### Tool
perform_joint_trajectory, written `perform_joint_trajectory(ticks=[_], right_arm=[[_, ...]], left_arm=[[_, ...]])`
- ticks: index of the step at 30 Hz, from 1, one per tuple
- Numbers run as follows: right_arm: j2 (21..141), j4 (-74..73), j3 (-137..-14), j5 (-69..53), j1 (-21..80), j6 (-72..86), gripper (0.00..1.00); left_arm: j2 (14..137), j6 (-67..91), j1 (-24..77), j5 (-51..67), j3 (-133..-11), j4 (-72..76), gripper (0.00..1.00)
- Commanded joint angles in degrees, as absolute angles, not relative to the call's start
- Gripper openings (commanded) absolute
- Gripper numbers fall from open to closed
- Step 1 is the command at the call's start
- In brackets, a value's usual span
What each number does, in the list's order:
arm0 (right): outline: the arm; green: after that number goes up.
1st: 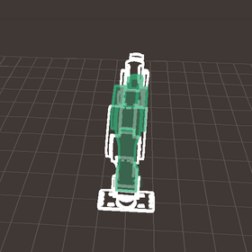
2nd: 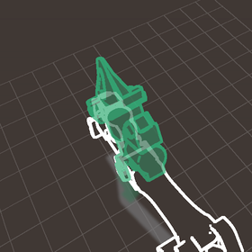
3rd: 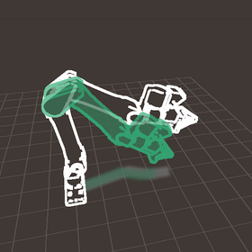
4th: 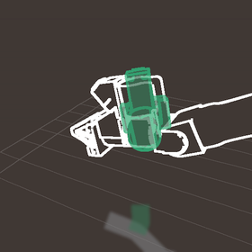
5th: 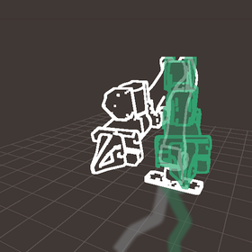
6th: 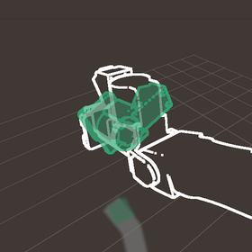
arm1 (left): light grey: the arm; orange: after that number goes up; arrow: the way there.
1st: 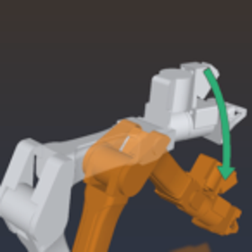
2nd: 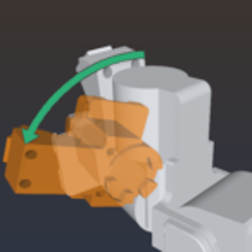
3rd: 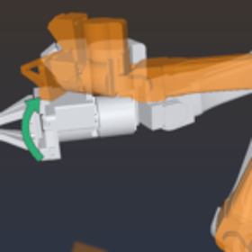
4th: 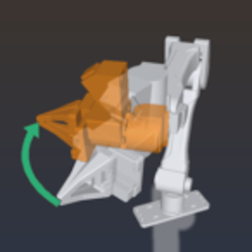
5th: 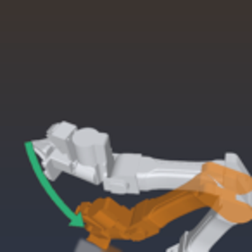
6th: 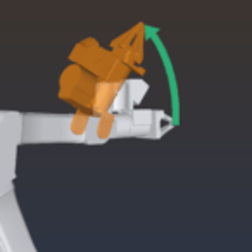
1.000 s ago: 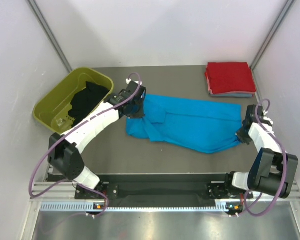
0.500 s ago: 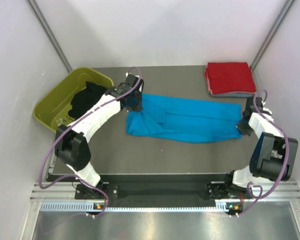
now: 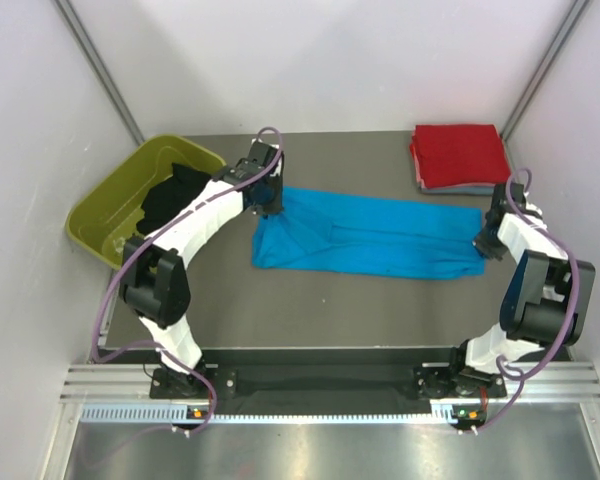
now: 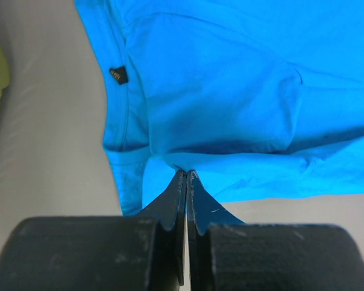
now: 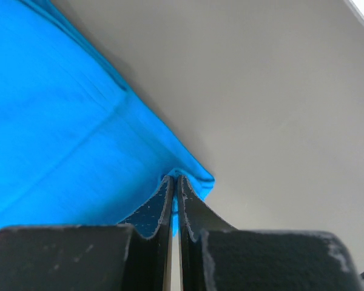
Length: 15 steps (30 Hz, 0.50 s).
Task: Fold and stack the t-shirts
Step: Fold the tshirt
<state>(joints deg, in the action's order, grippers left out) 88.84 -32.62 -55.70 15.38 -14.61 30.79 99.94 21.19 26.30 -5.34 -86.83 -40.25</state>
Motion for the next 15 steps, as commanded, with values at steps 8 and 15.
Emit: perform_joint_trajectory(ticks=[8,15], right_arm=[[93.24,-33.92,-62.22,18.63,-13.71,28.92,0.00],[95.80,-34.54,-64.51,19.07,-13.36,29.09,0.00]], left_arm=[[103.71,18.98,23.73,-4.04,-92.19,-37.44,0.00],[107.75,18.46,22.76,-2.11,-95.62,-37.70,0.00]])
